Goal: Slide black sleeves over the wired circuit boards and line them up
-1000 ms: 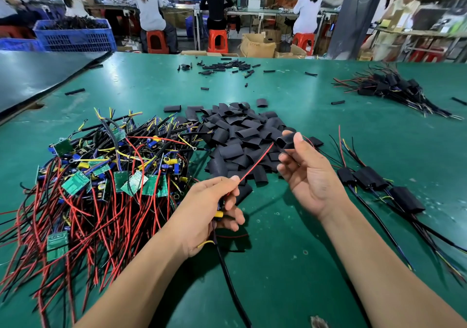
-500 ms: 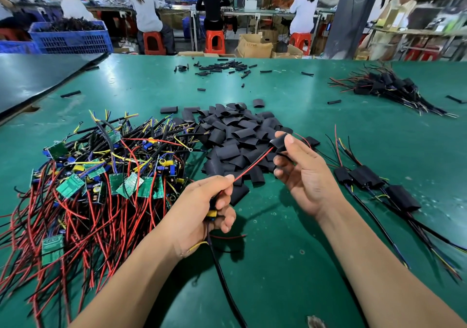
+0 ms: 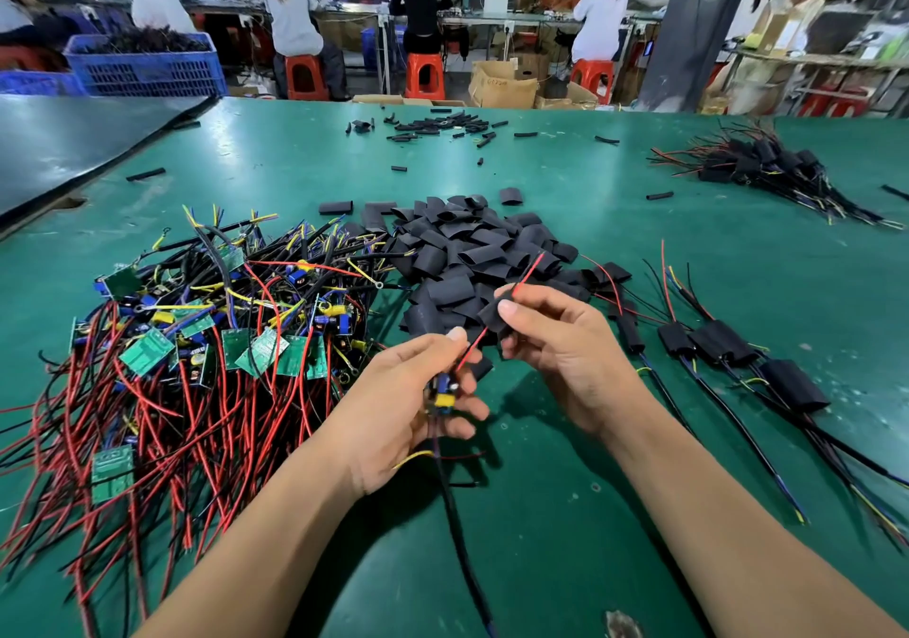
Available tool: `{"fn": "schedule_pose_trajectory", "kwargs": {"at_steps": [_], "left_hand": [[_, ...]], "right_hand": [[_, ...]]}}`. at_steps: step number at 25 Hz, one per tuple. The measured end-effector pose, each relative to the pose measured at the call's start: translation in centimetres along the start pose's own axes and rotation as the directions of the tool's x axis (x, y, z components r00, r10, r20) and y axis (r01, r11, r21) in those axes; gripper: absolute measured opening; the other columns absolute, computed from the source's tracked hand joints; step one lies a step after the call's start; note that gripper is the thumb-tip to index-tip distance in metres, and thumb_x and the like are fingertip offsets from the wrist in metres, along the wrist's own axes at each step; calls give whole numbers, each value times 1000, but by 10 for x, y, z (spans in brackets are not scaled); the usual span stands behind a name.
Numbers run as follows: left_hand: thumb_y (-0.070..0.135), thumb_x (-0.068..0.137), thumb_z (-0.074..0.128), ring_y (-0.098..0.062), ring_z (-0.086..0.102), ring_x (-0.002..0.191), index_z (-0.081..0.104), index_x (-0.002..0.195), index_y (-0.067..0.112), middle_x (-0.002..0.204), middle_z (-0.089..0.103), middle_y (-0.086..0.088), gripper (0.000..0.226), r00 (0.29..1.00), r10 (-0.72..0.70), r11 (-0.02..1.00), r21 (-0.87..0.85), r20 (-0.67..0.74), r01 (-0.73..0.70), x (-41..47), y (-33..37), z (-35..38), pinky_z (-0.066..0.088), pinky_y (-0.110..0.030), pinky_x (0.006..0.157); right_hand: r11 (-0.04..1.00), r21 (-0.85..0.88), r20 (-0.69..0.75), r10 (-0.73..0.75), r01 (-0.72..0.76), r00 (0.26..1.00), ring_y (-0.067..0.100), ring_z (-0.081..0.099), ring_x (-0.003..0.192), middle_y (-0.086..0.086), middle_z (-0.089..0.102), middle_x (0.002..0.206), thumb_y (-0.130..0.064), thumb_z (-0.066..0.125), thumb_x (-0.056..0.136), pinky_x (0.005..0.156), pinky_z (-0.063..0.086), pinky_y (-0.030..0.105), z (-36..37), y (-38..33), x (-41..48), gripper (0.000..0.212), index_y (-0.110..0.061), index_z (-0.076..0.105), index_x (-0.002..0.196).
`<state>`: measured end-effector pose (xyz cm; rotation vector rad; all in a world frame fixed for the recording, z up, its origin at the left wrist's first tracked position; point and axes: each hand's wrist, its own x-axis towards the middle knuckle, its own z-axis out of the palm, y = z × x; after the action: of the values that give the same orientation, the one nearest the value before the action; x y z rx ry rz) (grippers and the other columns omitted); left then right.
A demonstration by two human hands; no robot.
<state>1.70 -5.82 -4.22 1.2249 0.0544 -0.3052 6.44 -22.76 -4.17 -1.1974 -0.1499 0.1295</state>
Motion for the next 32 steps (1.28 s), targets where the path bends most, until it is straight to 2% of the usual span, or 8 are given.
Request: {"fn": "schedule_pose_trajectory", "kwargs": {"at_steps": [2,4,7,12,15,19,24,32], "left_hand": [[40,87,61,-31,73,74,69,98,10,87,70,-17,33,999,-54,997,-58,2,54,1,1,-1,59,-34,56],[38,90,58,-33,74,82,65,107,7,100,72,-22,36,994,-104,990,-92,26,106,1,2,-1,60,-39,62],[22,85,66,-29,72,70,64,105,4,101,72,-24,28,996,-73,996,-39,46,75,-2,1,0,59,-35,60],[12,87,65,-23,65,56,68,99,1,101,72,-26,16,999,-45,999,-24,32,45,-2,0,-2,56,-31,55],[13,88,64,-20,62,54,70,94,4,100,73,-25,13,997,-55,998,-22,51,56,-1,0,-5,54,-29,54],[21,80,67,-17,58,52,76,77,13,95,73,-20,13,993,-61,998,-8,96,62,-2,2,-4,50,-28,52],[16,91,58,-17,49,51,75,79,12,86,71,-15,21,996,-45,998,-34,79,48,-1,3,-4,46,-25,50],[16,91,59,-15,44,52,77,81,10,80,69,-13,22,997,-41,998,-49,71,44,-1,5,-3,41,-22,49]], "right_hand": [[997,82,-95,10,-2,995,10,60,53,0,72,72,-13,76,68,57,54,20,-4,-4,4,12,-17,77,80],[986,167,-201,16,18,979,9,60,50,-2,70,69,-12,75,68,55,55,20,-12,-10,8,18,-16,72,85],[995,97,-250,-11,36,968,9,60,51,-2,70,68,-8,75,76,54,53,19,-21,-12,10,14,-14,71,88],[989,-135,-140,-71,52,988,13,62,58,4,73,79,-6,74,86,59,53,22,-19,-4,7,12,-16,78,87],[986,-158,-74,-66,54,995,15,62,62,5,74,83,-6,75,85,60,52,24,-18,-3,5,11,-13,77,94],[981,-190,17,-46,48,999,18,61,69,17,73,94,-13,79,81,66,52,27,-13,-2,1,20,-10,76,100],[992,-120,112,-21,35,993,16,60,67,15,73,91,-17,75,78,67,53,24,-7,-1,-3,18,-11,78,95],[998,21,144,48,-52,988,16,61,69,19,74,100,-18,70,83,68,54,25,-3,-2,-3,24,-2,74,101]]}}
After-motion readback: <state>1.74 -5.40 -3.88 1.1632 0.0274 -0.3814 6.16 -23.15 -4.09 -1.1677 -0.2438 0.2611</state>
